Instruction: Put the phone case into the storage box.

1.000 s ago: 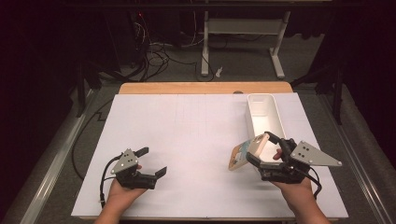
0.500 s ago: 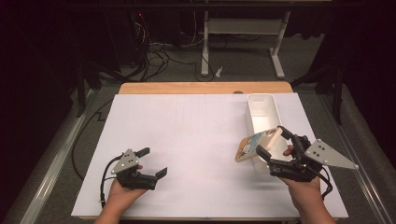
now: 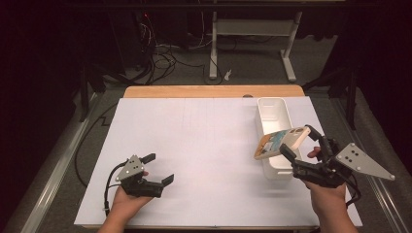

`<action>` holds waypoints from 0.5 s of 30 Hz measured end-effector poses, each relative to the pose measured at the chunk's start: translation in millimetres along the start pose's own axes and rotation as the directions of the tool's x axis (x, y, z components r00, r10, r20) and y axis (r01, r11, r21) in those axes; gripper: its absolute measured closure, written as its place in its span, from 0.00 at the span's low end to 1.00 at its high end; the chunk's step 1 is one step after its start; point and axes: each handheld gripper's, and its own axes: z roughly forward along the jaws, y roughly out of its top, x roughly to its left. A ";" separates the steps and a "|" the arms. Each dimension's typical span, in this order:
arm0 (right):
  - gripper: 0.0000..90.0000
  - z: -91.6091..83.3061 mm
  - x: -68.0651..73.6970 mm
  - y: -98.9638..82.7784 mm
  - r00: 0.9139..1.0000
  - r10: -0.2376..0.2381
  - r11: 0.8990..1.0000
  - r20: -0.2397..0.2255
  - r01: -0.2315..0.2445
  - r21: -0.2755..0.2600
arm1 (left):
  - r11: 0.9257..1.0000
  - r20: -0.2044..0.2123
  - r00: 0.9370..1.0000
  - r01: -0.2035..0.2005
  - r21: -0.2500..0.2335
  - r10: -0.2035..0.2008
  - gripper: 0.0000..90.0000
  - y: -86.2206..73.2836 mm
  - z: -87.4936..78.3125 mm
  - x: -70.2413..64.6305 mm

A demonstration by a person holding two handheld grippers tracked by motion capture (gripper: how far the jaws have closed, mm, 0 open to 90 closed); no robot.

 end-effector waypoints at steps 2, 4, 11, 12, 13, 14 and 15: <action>0.15 -2.2 -3.1 1.6 1.000 0.003 1.000 0.008 -0.003 -0.009 | 1.000 0.001 1.000 0.000 0.000 0.000 0.00 0.0 0.2 -0.1; 0.15 -4.3 -5.4 3.8 1.000 0.004 1.000 0.021 -0.004 -0.018 | 1.000 0.002 1.000 0.001 0.000 -0.001 0.00 0.0 0.3 -0.2; 0.15 -11.8 -12.0 9.9 0.997 -0.014 0.999 0.070 0.016 -0.034 | 1.000 -0.003 1.000 -0.005 -0.005 0.005 0.00 0.1 -0.3 -0.4; 0.15 -12.7 -13.4 10.0 0.997 -0.013 0.999 0.078 0.015 -0.035 | 1.000 -0.005 1.000 -0.008 -0.007 0.008 0.01 0.2 -0.4 -0.7; 0.15 -13.5 -14.8 9.9 0.996 -0.012 0.999 0.085 0.015 -0.035 | 1.000 -0.009 1.000 -0.007 -0.010 0.007 0.01 0.4 -0.5 -0.9; 0.15 -14.2 -16.6 9.6 0.996 -0.010 0.999 0.091 0.013 -0.034 | 1.000 -0.018 1.000 -0.006 -0.012 0.006 0.00 0.8 -0.7 -1.2; 0.15 -14.9 -18.2 9.1 0.995 -0.007 0.999 0.097 0.011 -0.033 | 1.000 -0.019 1.000 -0.005 -0.017 0.005 0.00 1.0 -1.3 -1.2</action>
